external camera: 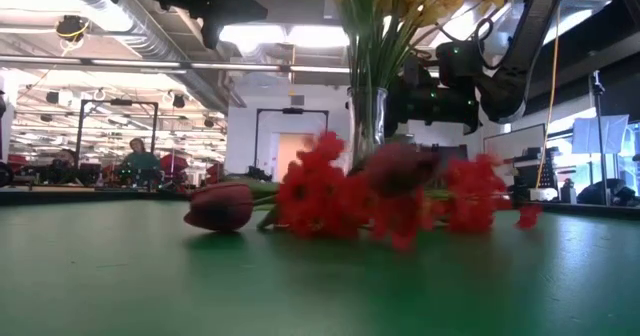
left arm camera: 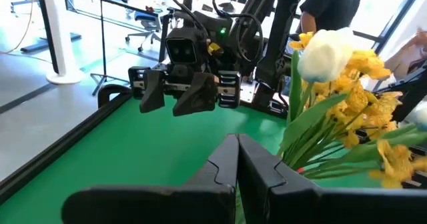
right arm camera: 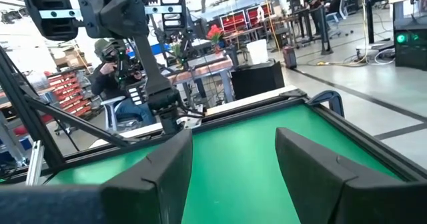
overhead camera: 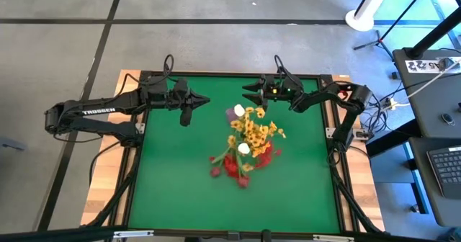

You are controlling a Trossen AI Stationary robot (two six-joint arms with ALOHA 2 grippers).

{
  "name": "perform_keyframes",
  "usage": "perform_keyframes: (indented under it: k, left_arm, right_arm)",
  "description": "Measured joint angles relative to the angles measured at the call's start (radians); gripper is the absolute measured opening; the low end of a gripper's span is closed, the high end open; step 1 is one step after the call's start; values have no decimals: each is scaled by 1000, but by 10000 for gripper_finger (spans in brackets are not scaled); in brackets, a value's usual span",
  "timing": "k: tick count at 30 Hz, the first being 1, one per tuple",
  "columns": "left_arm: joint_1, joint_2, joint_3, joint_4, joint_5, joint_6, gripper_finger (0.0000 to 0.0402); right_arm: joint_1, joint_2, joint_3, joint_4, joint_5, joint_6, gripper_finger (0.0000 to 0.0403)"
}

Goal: Sort flowers into vase by color
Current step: Adjust the violet vase

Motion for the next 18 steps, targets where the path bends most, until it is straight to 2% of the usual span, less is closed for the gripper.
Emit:
perform_keyframes:
  k: [5, 9, 15, 18]
  left_arm:
    - [0, 0, 0, -30, -4, 5, 0]
    - [0, 11, 0, -123, -70, 41, 0]
    - [-27, 103, 0, -192, -98, 211, 9]
    - [-64, 182, 0, -179, -162, 329, 31]
  right_arm:
    - [0, 0, 0, 0, 0, 0, 214]
    - [0, 0, 0, 1, -2, 0, 214]
    - [-50, -29, 0, 7, -36, 13, 214]
    - [-86, -61, 0, 6, -74, 46, 214]
